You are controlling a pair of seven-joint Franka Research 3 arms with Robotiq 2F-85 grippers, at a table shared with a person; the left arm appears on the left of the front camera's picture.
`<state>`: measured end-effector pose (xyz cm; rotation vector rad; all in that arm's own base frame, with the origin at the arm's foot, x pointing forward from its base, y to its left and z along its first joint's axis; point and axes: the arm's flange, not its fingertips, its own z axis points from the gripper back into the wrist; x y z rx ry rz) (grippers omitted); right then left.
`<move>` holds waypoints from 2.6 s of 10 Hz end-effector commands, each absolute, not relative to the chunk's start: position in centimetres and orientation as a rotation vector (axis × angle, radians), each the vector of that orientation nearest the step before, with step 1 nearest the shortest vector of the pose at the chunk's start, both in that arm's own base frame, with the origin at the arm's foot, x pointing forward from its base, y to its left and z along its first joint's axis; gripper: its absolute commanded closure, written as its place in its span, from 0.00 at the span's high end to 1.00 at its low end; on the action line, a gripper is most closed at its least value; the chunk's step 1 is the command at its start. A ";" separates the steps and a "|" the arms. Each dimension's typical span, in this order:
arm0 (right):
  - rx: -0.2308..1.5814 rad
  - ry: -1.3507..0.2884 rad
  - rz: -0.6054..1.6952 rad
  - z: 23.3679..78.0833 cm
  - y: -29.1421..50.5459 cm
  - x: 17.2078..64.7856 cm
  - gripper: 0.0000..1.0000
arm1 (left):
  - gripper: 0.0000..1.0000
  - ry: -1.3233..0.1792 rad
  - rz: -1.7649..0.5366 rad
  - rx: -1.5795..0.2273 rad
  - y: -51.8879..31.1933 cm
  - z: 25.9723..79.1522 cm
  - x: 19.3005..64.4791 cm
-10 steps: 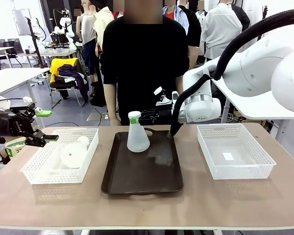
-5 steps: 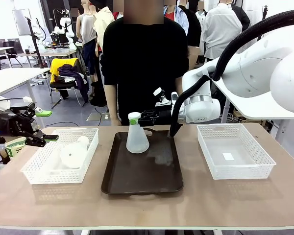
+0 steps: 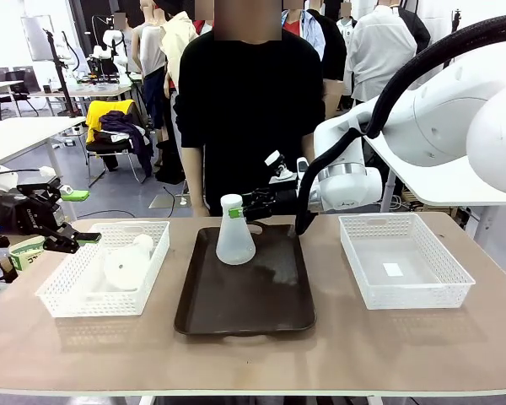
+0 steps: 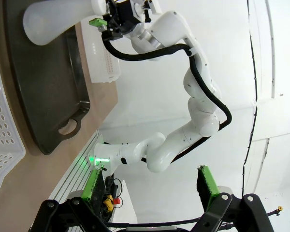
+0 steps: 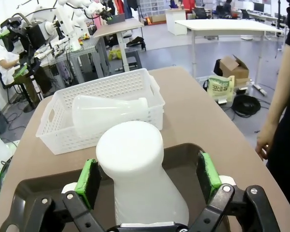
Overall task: Prepare the laboratory tools.
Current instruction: Place the picked Big flask upright in the Handle tray as instructed by the person, then pick up the Big flask that the person points to.
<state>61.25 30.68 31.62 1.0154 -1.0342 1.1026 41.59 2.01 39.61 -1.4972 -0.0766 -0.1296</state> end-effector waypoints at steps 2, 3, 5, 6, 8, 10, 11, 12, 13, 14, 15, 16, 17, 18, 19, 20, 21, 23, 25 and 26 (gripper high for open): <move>0.969 -0.987 1.092 32.5 30.4 60.5 1.00 | 1.00 -0.074 -0.124 -1.484 2.1 39.8 41.6; 1.007 -1.033 1.106 31.8 30.5 61.2 1.00 | 1.00 -0.074 -0.124 -1.484 2.1 39.8 41.6; 1.007 -1.033 1.106 31.8 30.5 61.2 1.00 | 1.00 -0.074 -0.124 -1.484 2.1 39.8 41.6; 1.007 -1.033 1.106 31.8 30.5 61.2 1.00 | 1.00 -0.074 -0.124 -1.484 2.1 39.8 41.6; 1.007 -1.033 1.106 31.8 30.5 61.2 1.00 | 1.00 -0.074 -0.124 -1.484 2.1 39.8 41.6; 1.007 -1.033 1.106 31.8 30.5 61.2 1.00 | 1.00 -0.074 -0.124 -1.484 2.1 39.8 41.6; 1.007 -1.033 1.106 31.8 30.5 61.2 1.00 | 1.00 -0.074 -0.124 -1.484 2.1 39.8 41.6; 1.007 -1.033 1.106 31.8 30.5 61.2 1.00 | 1.00 -0.074 -0.124 -1.484 2.1 39.8 41.6; 1.007 -1.033 1.106 31.8 30.5 61.2 1.00 | 1.00 -0.074 -0.124 -1.484 2.1 39.8 41.6; 1.000 -1.029 1.104 32.1 30.5 61.1 1.00 | 1.00 -0.074 -0.124 -1.484 2.1 39.8 41.6; 0.950 -0.993 1.149 33.5 30.2 61.0 1.00 | 1.00 -0.074 -0.124 -1.484 2.1 39.8 41.6; 0.923 -0.960 1.159 34.9 29.4 60.9 1.00 | 1.00 -0.074 -0.124 -1.484 2.1 39.8 41.6; 0.882 -0.947 1.162 36.3 28.4 60.7 1.00 | 1.00 -0.074 -0.124 -1.484 2.1 39.8 41.6; 0.823 -0.945 1.149 37.5 27.2 60.4 1.00 | 1.00 -0.074 -0.124 -1.484 2.1 39.8 41.6; 0.782 -0.943 1.129 38.4 26.1 60.1 1.00 | 1.00 -0.074 -0.124 -1.484 2.1 39.8 41.6; 0.760 -0.959 1.099 39.1 25.1 59.5 1.00 | 1.00 -0.074 -0.124 -1.484 2.1 39.8 41.6; 0.736 -0.972 1.081 39.9 24.2 58.6 1.00 | 1.00 -0.074 -0.124 -1.484 2.1 39.8 41.6; 0.678 -1.024 1.030 41.2 22.0 56.5 1.00 | 1.00 -0.074 -0.124 -1.484 2.1 39.8 41.6; 0.639 -1.075 0.972 42.0 19.7 54.7 1.00 | 1.00 -0.074 -0.124 -1.484 2.1 39.8 41.6; 0.628 -1.093 0.945 42.1 18.7 53.9 1.00 | 1.00 -0.074 -0.124 -1.484 2.1 39.8 41.6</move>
